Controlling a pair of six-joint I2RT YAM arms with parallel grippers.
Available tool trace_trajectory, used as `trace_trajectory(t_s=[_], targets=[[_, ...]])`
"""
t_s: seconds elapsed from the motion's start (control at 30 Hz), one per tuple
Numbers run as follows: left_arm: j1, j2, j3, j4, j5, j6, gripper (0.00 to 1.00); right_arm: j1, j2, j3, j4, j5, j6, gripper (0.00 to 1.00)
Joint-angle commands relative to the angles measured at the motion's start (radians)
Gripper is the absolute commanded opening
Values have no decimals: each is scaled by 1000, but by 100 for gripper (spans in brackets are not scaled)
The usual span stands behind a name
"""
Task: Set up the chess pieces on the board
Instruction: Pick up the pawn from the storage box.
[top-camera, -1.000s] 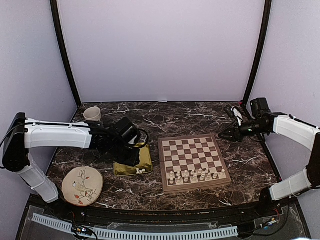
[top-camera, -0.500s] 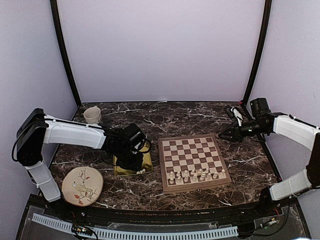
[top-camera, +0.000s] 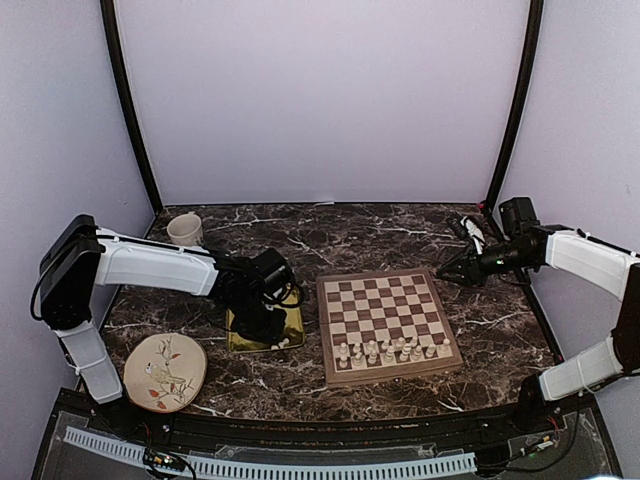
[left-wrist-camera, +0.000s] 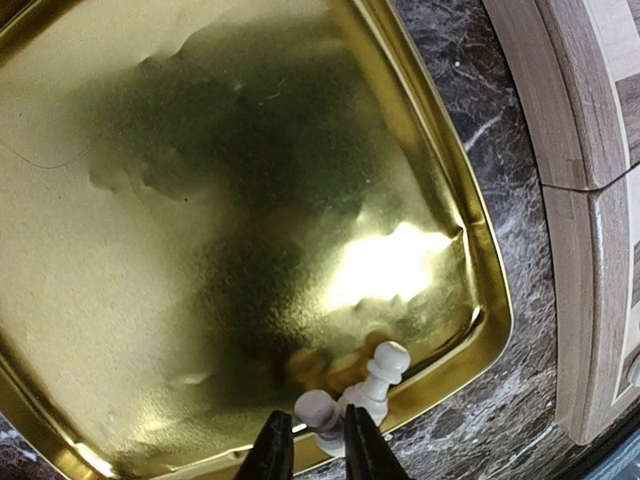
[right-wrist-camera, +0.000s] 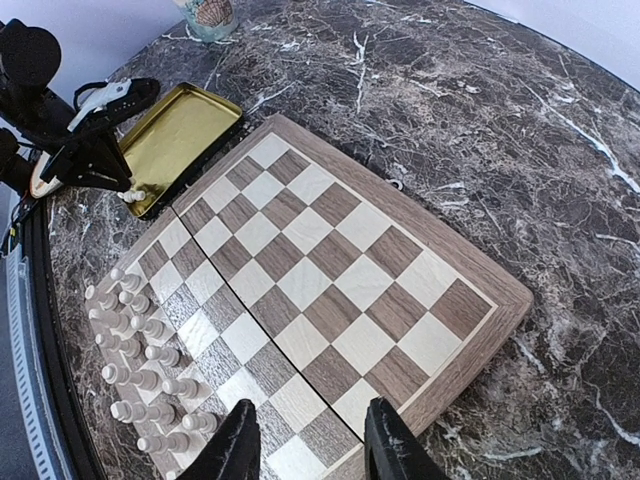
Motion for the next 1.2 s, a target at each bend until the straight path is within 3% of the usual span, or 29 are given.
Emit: trace_trajectory(t_s=[0.0,0.27,0.53,0.83,0.97,1.17], targets=[[3,-1,19,-75,26,38,20,-5,12,16,-9,-19,-13,36],[3,65,39,-55,77,54,23,-5,20,23,-19,-22,-20,36],[3,116,84,-15,66,115,14,-5,22,23,-23,-22,-20,36],[2,31,84,13,4,253,11,-5,16,20,-21,-22,-17,36],[-5,-85,1,180,25,334,10,-5,16,20,-15,-24,-14,36],[-28,-187,-139,598,118,461,10,-4,22,17,-11,-27,-11,36]])
